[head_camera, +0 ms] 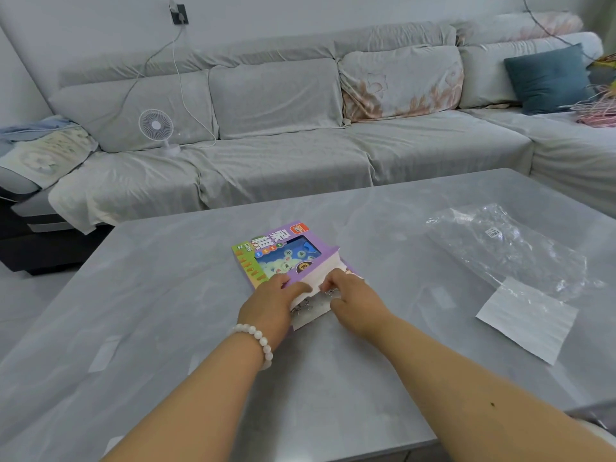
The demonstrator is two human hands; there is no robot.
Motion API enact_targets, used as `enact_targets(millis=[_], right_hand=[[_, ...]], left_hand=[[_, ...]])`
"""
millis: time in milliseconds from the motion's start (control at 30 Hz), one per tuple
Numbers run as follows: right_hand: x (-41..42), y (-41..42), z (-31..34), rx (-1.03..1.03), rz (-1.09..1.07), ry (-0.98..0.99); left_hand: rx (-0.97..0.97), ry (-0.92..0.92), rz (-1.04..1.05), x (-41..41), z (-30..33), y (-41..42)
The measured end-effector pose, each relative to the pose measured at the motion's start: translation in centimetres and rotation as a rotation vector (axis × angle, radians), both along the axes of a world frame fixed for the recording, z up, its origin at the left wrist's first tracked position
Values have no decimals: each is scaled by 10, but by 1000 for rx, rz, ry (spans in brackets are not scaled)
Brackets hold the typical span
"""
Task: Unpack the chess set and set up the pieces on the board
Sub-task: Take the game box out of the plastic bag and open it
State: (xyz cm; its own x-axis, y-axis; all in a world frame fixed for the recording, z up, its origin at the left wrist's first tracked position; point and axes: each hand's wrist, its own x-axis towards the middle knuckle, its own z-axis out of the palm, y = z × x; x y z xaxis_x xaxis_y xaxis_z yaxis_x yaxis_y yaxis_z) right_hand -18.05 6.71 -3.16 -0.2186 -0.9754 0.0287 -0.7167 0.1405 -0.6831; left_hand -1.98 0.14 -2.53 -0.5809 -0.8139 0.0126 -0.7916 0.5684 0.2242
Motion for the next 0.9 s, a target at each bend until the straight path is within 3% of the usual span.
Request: enact_targets(millis=[200,333,567,900], right_hand=[[-6,-1,-1,76,84,137],[-9,-2,-3,63,94,75],[-18,9,2,30,95,-17],[-26,35,4,7,25,-173]], left_hand=[[-18,59,31,7,-6,-6],[21,98,102,1,-4,-10],[22,-56,135,-8,6,-11],[7,-105,189,-11,7,-15]])
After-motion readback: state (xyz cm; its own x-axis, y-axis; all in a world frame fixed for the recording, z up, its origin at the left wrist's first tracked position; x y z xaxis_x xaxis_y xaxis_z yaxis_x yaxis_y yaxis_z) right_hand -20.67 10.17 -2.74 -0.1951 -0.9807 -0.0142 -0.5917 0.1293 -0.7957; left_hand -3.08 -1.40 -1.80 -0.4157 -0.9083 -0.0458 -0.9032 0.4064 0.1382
